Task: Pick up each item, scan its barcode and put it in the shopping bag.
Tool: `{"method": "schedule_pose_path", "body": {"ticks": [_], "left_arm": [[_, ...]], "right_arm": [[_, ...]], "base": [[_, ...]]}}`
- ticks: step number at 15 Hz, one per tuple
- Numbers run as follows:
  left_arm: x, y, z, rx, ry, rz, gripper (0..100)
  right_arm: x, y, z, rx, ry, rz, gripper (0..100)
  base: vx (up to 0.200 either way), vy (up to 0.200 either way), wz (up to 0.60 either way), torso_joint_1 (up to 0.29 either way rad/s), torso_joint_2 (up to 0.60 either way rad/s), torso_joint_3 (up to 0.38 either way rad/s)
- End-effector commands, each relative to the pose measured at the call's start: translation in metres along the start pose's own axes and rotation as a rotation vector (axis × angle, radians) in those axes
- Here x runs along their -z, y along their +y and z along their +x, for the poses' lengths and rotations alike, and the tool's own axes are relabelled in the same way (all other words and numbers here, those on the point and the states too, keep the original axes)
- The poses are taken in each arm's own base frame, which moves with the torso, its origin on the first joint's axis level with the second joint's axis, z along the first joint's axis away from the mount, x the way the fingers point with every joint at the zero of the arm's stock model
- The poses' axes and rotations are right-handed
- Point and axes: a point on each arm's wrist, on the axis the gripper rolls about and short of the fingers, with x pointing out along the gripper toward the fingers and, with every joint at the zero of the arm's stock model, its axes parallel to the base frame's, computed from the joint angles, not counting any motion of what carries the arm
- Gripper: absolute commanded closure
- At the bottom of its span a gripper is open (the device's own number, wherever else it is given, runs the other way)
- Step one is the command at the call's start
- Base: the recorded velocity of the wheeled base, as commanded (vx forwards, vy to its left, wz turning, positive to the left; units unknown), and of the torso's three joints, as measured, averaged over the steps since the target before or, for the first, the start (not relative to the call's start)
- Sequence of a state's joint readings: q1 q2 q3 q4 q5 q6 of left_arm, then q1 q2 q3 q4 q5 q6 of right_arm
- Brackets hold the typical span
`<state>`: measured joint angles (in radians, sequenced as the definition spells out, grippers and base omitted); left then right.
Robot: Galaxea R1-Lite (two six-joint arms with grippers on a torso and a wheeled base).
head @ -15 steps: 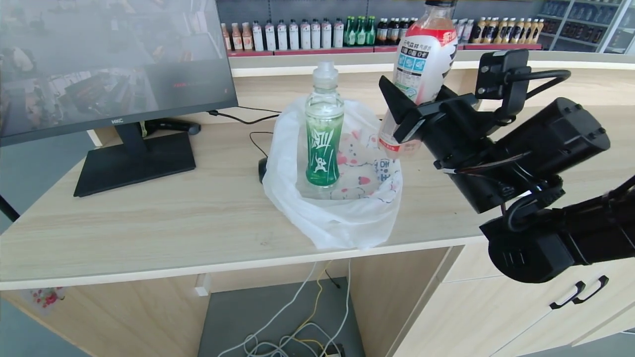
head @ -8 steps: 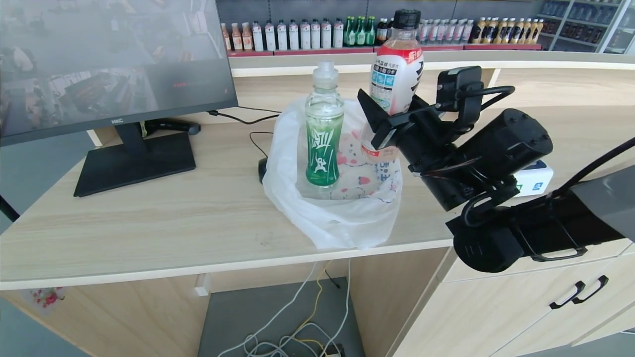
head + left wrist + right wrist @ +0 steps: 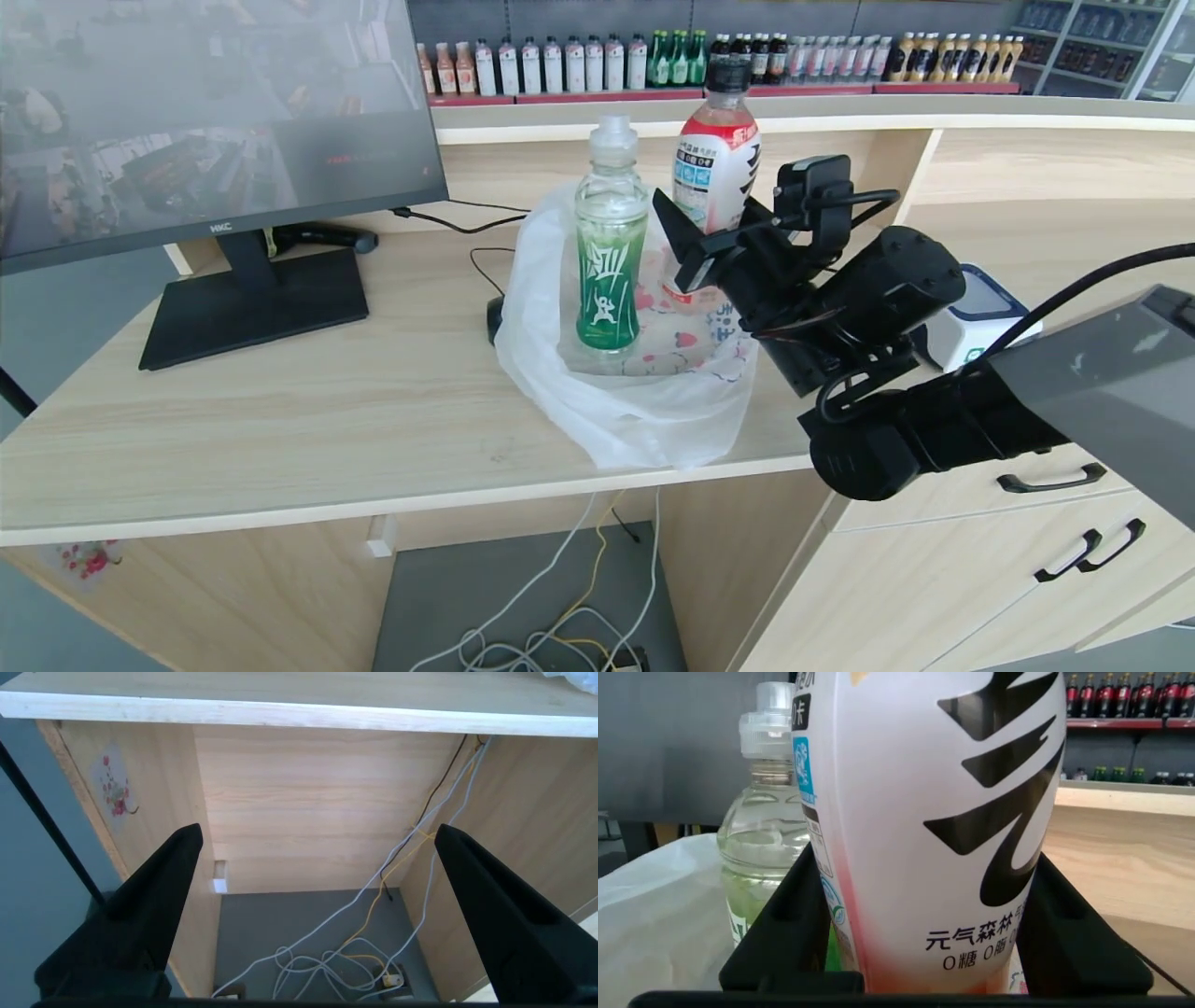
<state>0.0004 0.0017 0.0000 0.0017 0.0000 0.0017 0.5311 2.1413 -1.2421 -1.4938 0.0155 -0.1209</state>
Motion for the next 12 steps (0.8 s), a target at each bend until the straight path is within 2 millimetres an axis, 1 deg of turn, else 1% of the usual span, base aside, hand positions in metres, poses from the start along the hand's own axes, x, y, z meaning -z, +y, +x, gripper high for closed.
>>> {"method": "schedule_pose_path", "body": {"ticks": [1, 5, 8, 9, 12], "left_arm": [[0.000, 0.000, 0.000, -0.001, 0.000, 0.000, 0], [0.000, 0.000, 0.000, -0.001, 0.000, 0.000, 0], [0.000, 0.000, 0.000, 0.000, 0.000, 0.000, 0], [0.000, 0.000, 0.000, 0.000, 0.000, 0.000, 0], [0.000, 0.000, 0.000, 0.000, 0.000, 0.000, 0]], "right_arm": [[0.016, -0.004, 0.002, 0.008, 0.022, -0.007, 100], [0.029, -0.009, 0.004, 0.019, 0.036, -0.013, 100], [0.040, -0.010, 0.005, 0.016, 0.047, -0.016, 100], [0.043, -0.013, 0.004, 0.023, 0.051, -0.022, 100], [0.046, -0.014, 0.004, 0.024, 0.049, -0.032, 100]], "base": [[0.000, 0.000, 0.00, 0.000, 0.00, 0.000], [0.000, 0.000, 0.00, 0.000, 0.00, 0.000], [0.000, 0.000, 0.00, 0.000, 0.00, 0.000], [0.000, 0.000, 0.00, 0.000, 0.00, 0.000], [0.000, 0.000, 0.00, 0.000, 0.00, 0.000]]}}
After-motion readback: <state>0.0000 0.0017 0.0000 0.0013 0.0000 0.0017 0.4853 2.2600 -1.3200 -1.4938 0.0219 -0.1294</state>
